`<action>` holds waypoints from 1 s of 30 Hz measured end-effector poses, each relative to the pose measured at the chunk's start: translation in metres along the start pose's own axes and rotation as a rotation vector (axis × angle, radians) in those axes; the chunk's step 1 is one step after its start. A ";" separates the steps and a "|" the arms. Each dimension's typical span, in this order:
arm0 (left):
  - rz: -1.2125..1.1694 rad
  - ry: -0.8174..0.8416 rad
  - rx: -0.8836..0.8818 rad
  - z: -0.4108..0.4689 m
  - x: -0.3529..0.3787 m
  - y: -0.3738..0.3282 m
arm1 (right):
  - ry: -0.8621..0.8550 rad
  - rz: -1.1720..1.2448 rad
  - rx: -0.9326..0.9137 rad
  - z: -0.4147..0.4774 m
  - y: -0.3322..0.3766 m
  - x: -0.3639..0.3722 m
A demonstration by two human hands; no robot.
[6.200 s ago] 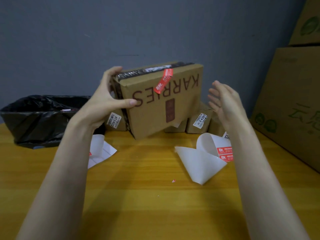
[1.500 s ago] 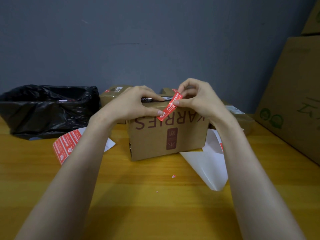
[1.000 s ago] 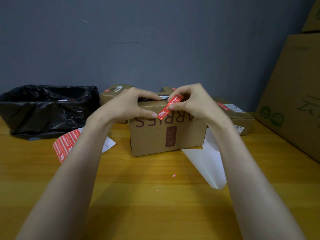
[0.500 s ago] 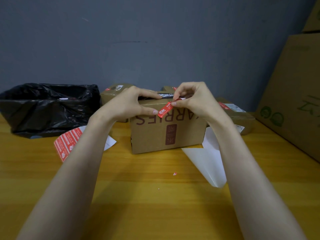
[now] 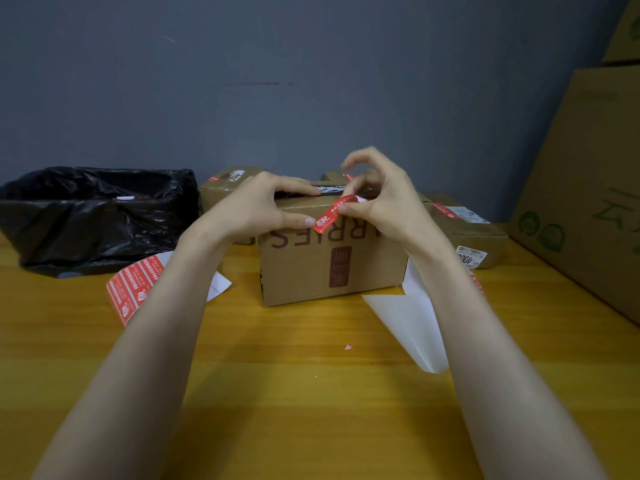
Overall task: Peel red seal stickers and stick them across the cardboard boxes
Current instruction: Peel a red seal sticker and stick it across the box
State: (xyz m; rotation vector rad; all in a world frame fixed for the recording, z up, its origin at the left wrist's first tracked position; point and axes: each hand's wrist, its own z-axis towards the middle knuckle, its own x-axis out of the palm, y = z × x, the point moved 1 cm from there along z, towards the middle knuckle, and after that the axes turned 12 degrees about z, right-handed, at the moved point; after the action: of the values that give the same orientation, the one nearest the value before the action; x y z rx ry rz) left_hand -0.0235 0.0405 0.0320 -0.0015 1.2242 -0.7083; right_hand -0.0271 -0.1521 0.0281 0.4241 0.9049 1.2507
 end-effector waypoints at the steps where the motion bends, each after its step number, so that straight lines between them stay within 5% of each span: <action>1: 0.029 0.005 -0.002 0.000 0.000 0.001 | -0.005 0.029 0.009 0.000 0.000 -0.001; 7: -0.015 0.052 -0.130 -0.004 -0.007 0.020 | 0.076 -0.052 0.119 0.001 0.003 -0.009; 30: -0.299 -0.087 -0.223 -0.003 -0.003 0.011 | -0.133 -0.030 -0.144 0.005 -0.012 0.000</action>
State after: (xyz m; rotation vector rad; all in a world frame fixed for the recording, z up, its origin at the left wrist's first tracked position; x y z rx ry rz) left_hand -0.0211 0.0522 0.0296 -0.4032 1.2267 -0.8166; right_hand -0.0152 -0.1546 0.0223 0.3737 0.7014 1.2360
